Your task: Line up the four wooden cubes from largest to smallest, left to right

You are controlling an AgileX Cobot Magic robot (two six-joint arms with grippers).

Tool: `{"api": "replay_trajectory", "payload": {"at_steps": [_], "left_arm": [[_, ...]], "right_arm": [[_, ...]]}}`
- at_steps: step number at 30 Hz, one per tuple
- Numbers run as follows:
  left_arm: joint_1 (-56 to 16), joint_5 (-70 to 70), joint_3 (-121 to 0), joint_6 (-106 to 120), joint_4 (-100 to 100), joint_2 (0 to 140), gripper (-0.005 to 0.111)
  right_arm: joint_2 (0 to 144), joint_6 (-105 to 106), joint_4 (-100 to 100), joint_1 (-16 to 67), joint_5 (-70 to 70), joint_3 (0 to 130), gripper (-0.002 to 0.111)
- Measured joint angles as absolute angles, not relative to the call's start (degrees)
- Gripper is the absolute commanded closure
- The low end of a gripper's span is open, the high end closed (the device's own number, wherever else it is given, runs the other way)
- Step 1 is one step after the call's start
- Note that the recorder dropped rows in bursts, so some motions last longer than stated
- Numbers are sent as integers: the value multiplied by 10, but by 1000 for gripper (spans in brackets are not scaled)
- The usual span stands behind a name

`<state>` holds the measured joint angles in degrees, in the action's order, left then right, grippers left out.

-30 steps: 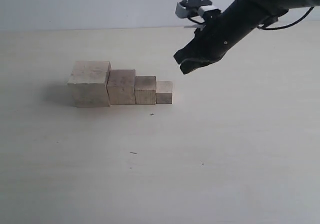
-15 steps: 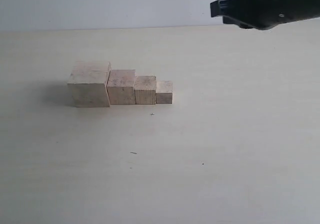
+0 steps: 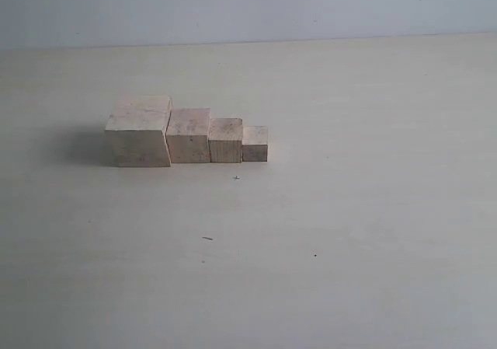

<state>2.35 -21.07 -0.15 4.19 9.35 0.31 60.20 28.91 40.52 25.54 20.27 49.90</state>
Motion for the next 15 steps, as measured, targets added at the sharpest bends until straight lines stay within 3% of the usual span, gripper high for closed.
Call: {"api": "replay_trajectory", "payload": {"at_steps": [15], "left_arm": [[24, -211, -2, 42, 94, 3, 107]], "right_arm": [[460, 314, 333, 252, 204, 499, 108]]}}
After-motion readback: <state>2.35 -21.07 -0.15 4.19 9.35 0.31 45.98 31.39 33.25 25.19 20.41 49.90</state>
